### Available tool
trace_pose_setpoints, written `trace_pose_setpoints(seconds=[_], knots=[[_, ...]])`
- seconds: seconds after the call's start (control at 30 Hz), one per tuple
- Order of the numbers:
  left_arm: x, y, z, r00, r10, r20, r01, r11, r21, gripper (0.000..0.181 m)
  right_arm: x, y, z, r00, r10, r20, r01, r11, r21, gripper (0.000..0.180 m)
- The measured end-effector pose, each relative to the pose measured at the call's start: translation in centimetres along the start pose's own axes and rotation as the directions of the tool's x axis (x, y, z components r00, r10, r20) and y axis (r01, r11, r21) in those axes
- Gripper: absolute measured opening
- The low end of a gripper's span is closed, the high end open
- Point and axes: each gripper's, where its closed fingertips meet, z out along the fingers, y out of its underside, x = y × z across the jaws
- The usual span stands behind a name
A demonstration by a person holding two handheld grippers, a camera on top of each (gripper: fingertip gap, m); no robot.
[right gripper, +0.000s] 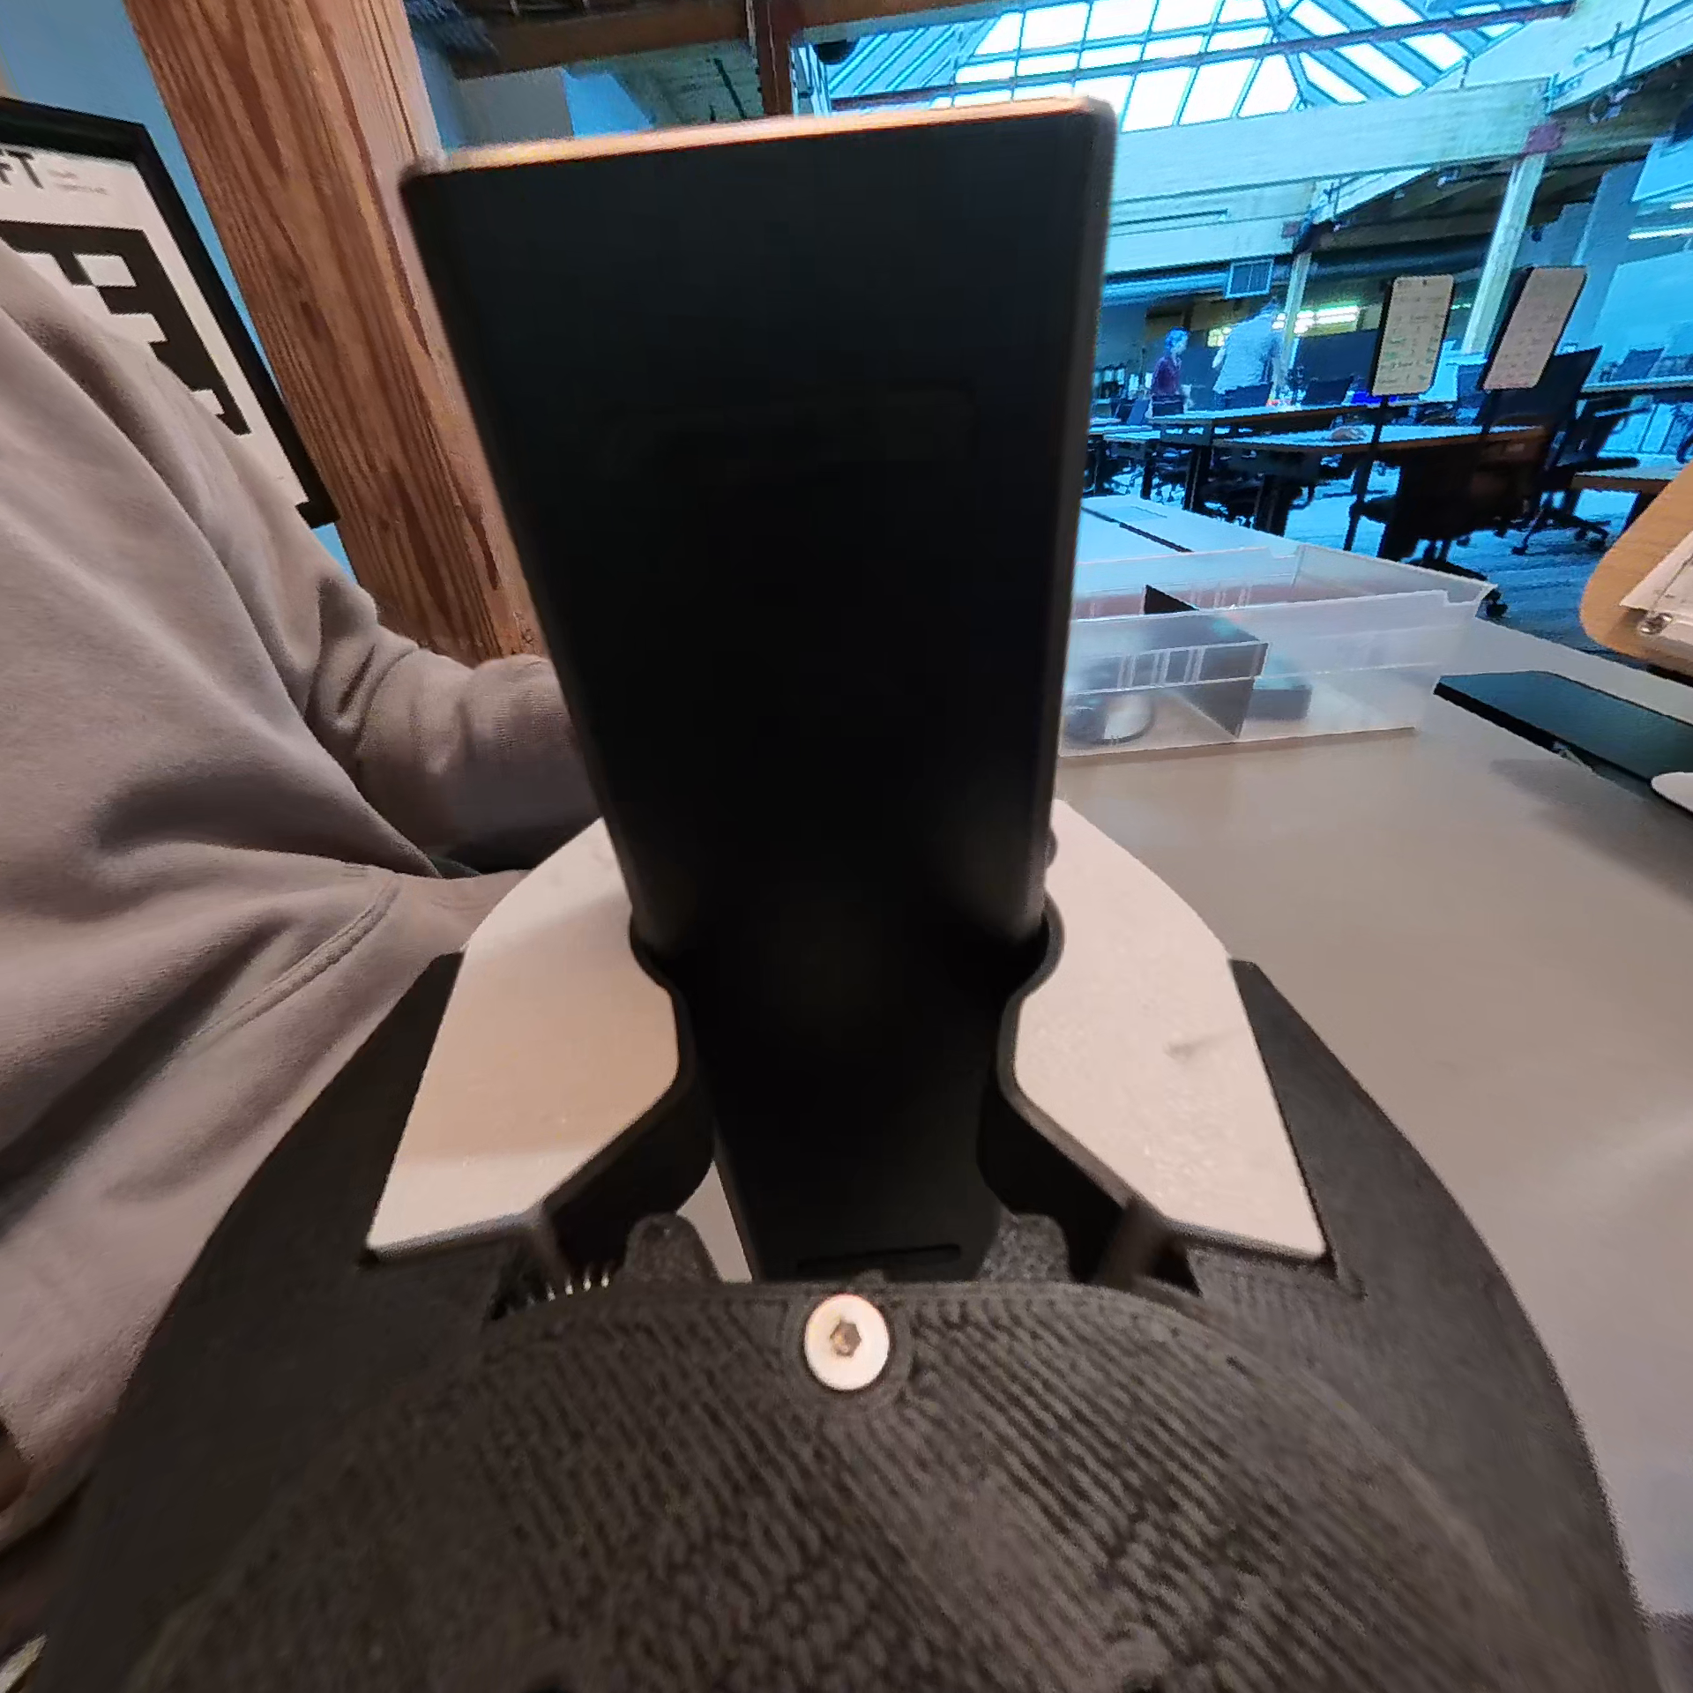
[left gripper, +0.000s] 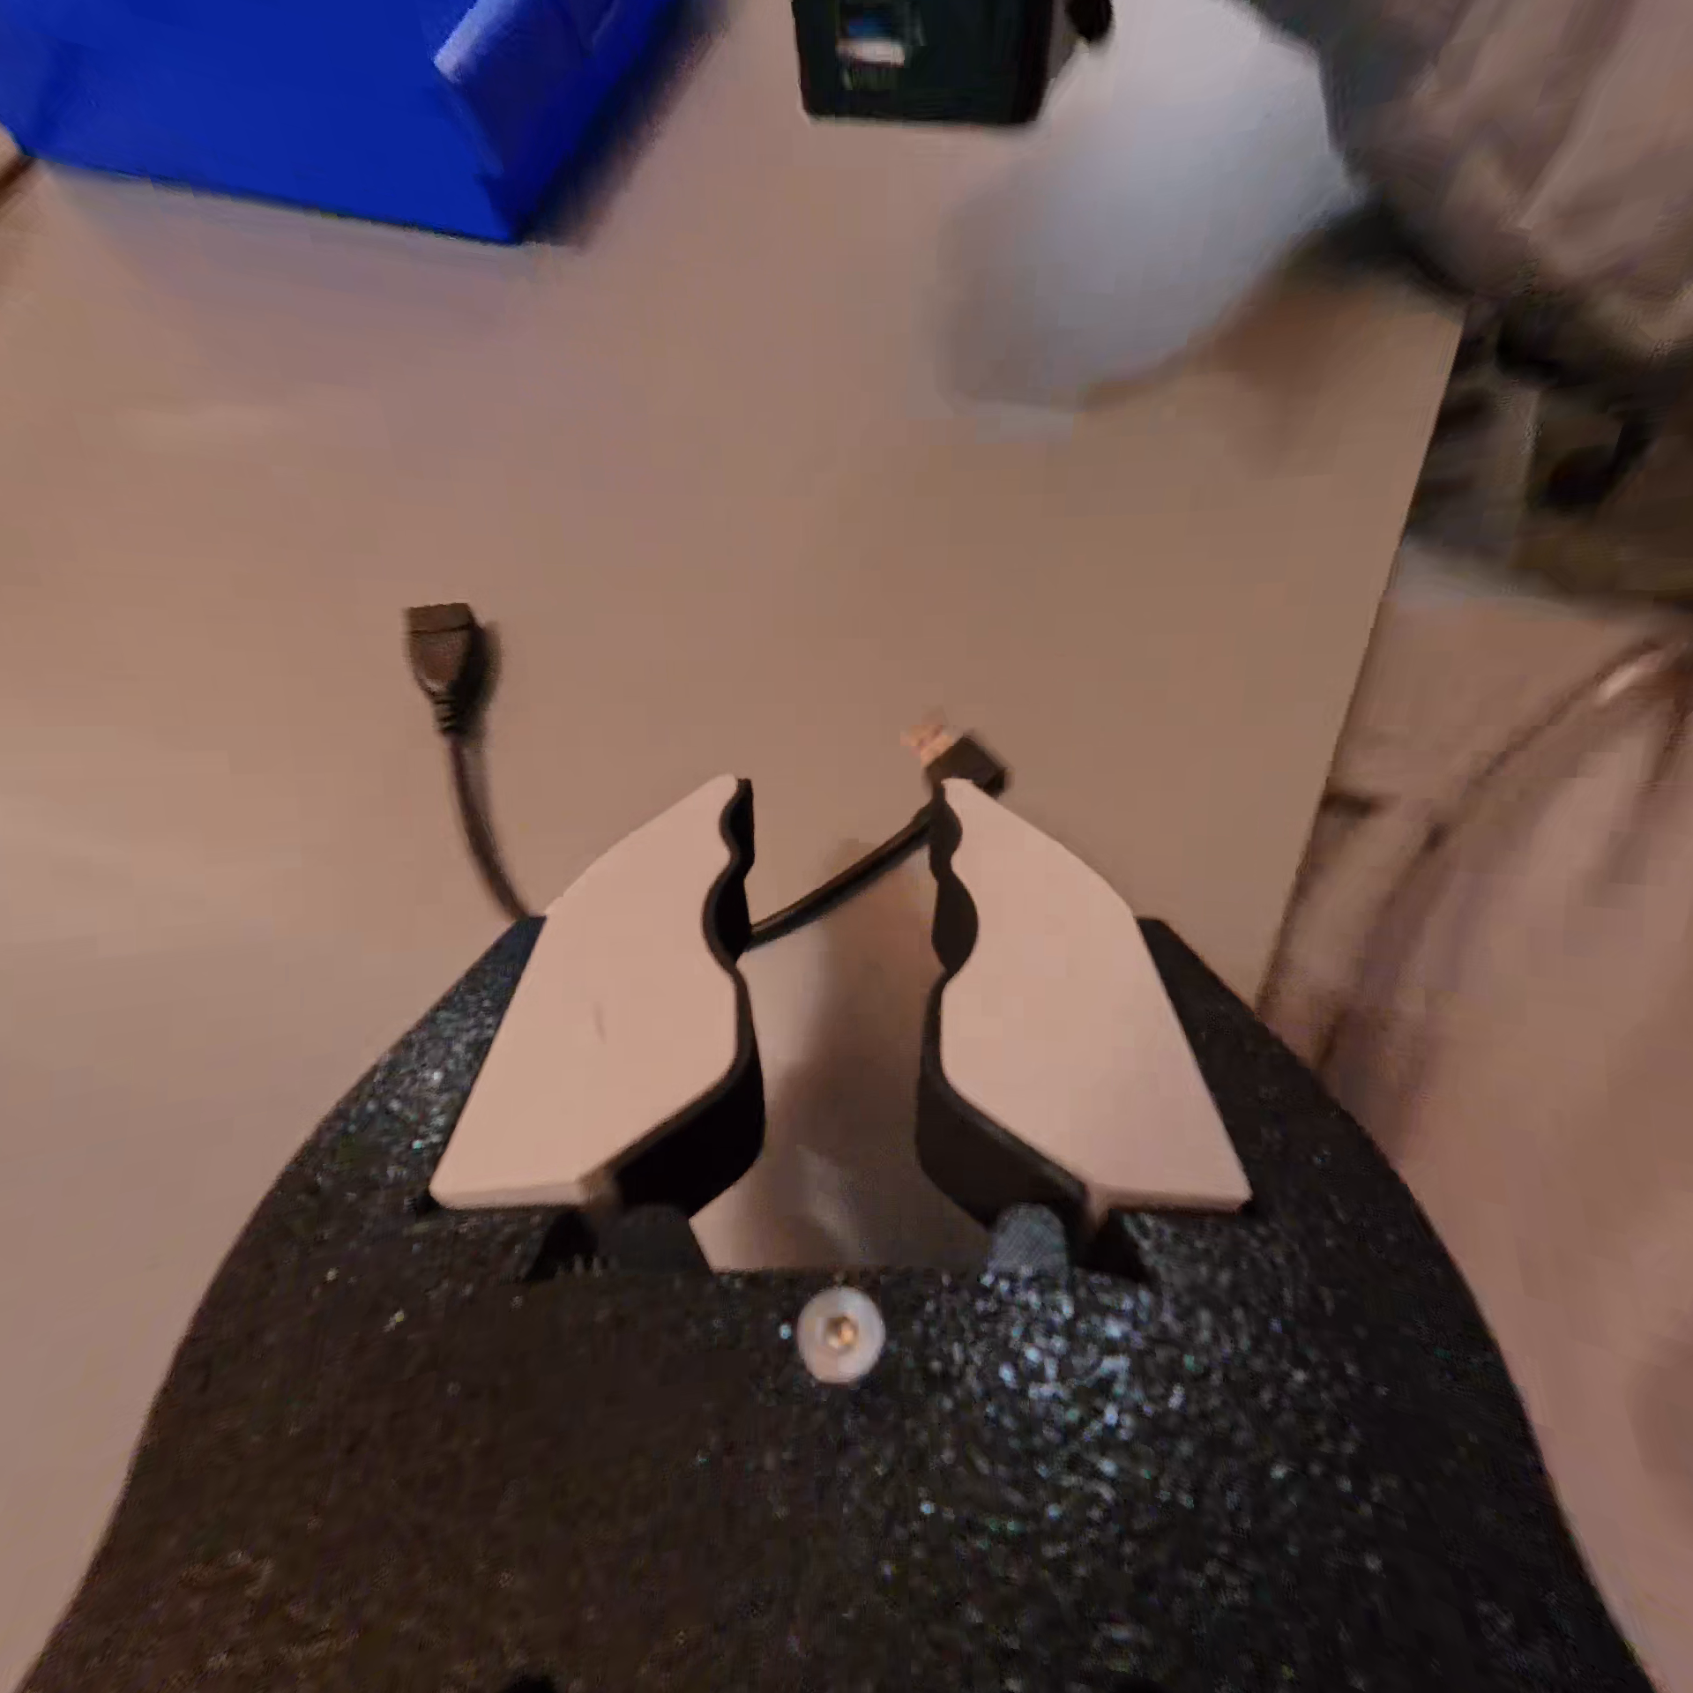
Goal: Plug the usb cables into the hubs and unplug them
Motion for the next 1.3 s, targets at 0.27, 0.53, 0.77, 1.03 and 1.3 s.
trace_pose_setpoints(seconds=[0.27, 0.53, 0.77, 1.03, 1.3], knots=[[3.1, 1.3, 4.1, 0.968, -0.233, 0.097, 0.251, 0.935, -0.251, 0.045, 0.3, 0.2, -0.4, 1.0, 0.01, 0.004, -0.01, 1.0, 0.028, 0.074], [1.8, 1.6, 3.7, 0.992, -0.107, 0.07, 0.124, 0.947, -0.298, 0.018, 0.3, 0.0, -0.4, 1.0, 0.006, 0.018, -0.007, 0.999, 0.04, 0.074], [-0.3, 1.6, 2.4, 0.98, -0.173, -0.103, 0.161, 0.98, -0.115, 0.017, 0.4, 0.1, -0.4, 1.0, -0.006, -0.002, 0.006, 1.0, 0.02, 0.074], [-1.9, -3.1, -4.0, 0.882, -0.127, -0.453, 0.342, 0.833, 0.434, 0.016, 0.2, 0.1, -0.2, 1.0, -0.013, 0.003, 0.013, 1.0, 0.012, 0.074], [-1.9, -2.7, -5.0, 0.895, -0.077, -0.439, 0.3, 0.832, 0.466, 0.016, 0.0, 0.7, 0.4, 1.0, -0.004, 0.02, 0.004, 1.0, -0.012, 0.074]])
